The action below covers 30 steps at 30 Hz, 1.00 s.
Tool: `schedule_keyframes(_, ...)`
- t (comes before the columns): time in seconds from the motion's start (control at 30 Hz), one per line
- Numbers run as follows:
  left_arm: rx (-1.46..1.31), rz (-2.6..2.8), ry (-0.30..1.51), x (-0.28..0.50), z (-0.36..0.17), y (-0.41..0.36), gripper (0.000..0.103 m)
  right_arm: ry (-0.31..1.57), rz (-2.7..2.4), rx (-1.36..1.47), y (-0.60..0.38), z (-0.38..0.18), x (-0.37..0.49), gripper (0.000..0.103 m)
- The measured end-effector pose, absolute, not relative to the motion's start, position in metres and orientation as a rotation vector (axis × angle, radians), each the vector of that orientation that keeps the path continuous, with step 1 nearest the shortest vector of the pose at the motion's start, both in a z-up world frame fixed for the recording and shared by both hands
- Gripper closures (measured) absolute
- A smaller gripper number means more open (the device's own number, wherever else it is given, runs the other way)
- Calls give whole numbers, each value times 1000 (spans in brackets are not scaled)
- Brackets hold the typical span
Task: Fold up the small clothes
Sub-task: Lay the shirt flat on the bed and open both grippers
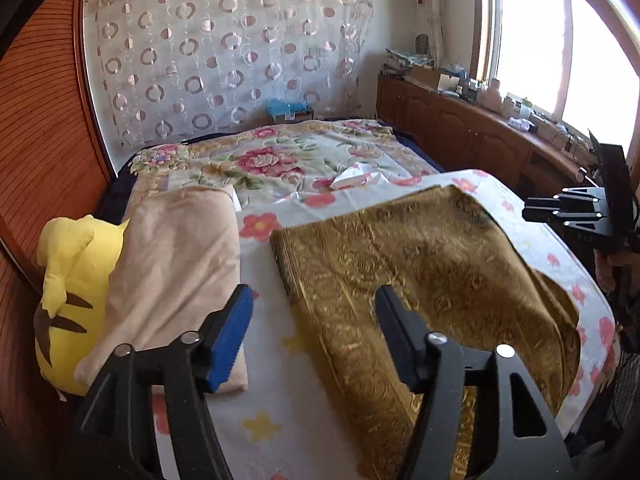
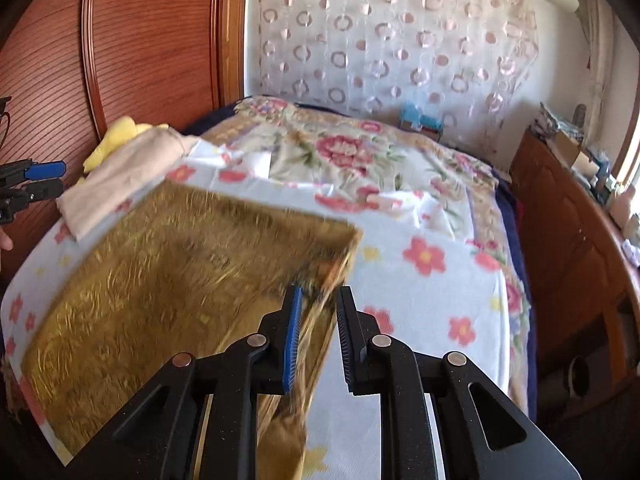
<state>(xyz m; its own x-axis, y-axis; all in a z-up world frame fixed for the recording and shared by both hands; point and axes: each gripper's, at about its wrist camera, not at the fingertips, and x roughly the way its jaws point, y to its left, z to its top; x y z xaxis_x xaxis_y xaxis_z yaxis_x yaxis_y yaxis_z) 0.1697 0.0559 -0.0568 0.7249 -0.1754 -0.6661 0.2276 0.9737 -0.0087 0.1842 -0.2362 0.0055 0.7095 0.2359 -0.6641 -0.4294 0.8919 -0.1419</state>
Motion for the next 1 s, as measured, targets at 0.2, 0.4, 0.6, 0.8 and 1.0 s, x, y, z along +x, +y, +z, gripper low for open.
schedule_keyframes(0.2,48,-239,751,123,-74,48,27,714,441,-244,-237,-3,129,67)
schedule_keyframes(0.4,-5,-249,773,87,-88,42,27,751,457,-223,-253,-19,87,67)
schedule_keyframes(0.6,-25,-250,784,71,-99,35,27,767,451,-184,-267,-24,60,67)
schedule_keyframes(0.8,-22,-245,799,64,-105,29,27,705,481,-205,-271,-23,44,98)
schedule_keyframes(1.0,-19,-250,810,59,-110,28,27,676,458,-168,-292,-22,25,98)
